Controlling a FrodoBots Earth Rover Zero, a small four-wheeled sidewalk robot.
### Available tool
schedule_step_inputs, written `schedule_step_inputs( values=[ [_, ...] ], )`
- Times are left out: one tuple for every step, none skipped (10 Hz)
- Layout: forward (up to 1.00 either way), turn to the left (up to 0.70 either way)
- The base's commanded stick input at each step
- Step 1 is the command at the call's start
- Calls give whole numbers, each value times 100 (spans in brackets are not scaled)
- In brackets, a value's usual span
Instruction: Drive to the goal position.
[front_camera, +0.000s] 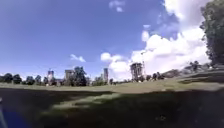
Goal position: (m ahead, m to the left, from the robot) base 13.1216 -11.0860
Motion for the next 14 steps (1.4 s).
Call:
schedule_step_inputs(
  values=[
    [70, 0],
    [70, 0],
    [70, 0],
    [70, 0],
    [70, 0],
    [70, 0],
    [70, 0],
    [70, 0],
    [70, 0],
    [70, 0],
    [70, 0],
    [70, -11],
    [70, -34],
    [70, -35]
  ],
)
